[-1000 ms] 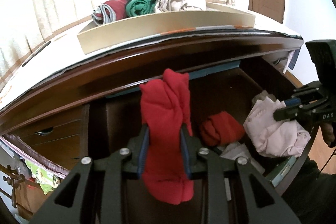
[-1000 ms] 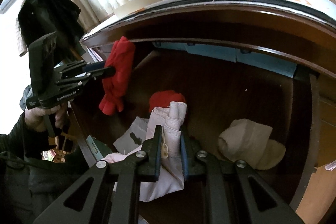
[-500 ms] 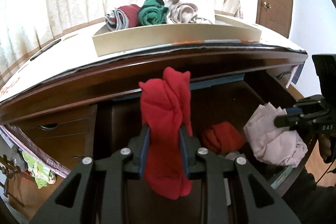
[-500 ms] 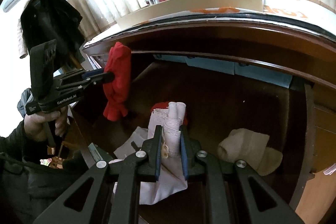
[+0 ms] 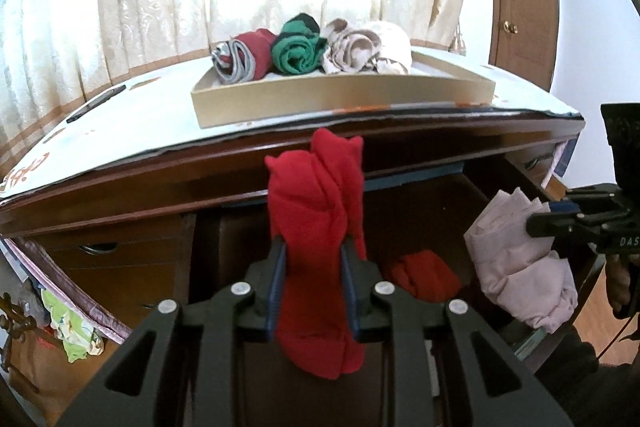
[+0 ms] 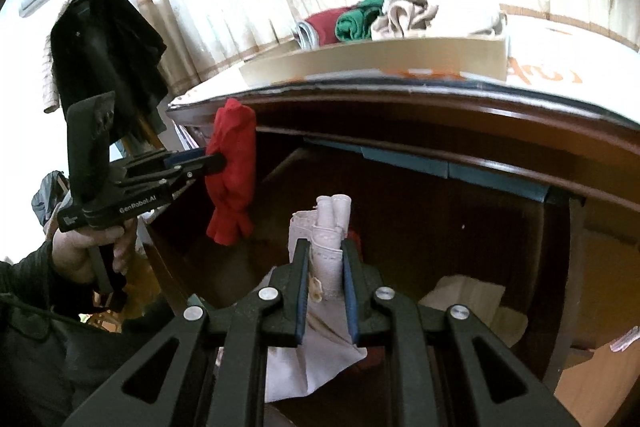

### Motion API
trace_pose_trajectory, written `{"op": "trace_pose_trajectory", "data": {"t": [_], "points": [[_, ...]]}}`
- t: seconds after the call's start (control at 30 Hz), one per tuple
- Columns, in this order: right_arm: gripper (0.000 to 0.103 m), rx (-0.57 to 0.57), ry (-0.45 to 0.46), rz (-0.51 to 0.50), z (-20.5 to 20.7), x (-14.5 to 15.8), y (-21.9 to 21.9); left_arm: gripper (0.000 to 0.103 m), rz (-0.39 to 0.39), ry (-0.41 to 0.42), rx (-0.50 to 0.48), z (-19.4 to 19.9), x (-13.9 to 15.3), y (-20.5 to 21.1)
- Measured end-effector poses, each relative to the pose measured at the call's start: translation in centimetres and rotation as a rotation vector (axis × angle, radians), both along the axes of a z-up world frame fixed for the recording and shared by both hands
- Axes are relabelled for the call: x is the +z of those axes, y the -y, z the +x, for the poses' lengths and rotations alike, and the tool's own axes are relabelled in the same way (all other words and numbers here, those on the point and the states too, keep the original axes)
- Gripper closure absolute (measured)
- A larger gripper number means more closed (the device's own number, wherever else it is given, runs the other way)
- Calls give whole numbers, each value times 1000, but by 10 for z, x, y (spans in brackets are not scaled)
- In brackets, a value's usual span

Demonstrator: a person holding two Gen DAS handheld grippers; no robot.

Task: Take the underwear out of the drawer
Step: 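Lift red and pink underwear out of the drawer above the tabletop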

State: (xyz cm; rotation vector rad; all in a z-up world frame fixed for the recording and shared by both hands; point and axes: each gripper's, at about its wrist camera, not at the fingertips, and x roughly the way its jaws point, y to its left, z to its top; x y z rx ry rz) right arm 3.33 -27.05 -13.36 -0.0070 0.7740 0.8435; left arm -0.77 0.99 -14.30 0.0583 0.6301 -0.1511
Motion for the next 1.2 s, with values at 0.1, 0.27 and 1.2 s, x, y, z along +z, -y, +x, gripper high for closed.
{"op": "trace_pose_trajectory", "data": {"t": [0.1,0.27,1.2], "points": [[86,-3,19,15,0,5,2,80,-5,19,2,-2,4,-1],[86,-7,49,42,-3,16,5,80,-13,42,3,-6,11,-2],[86,-18,195,130,-16,81,16,81,-22,166,-34,-20,63,6]]}}
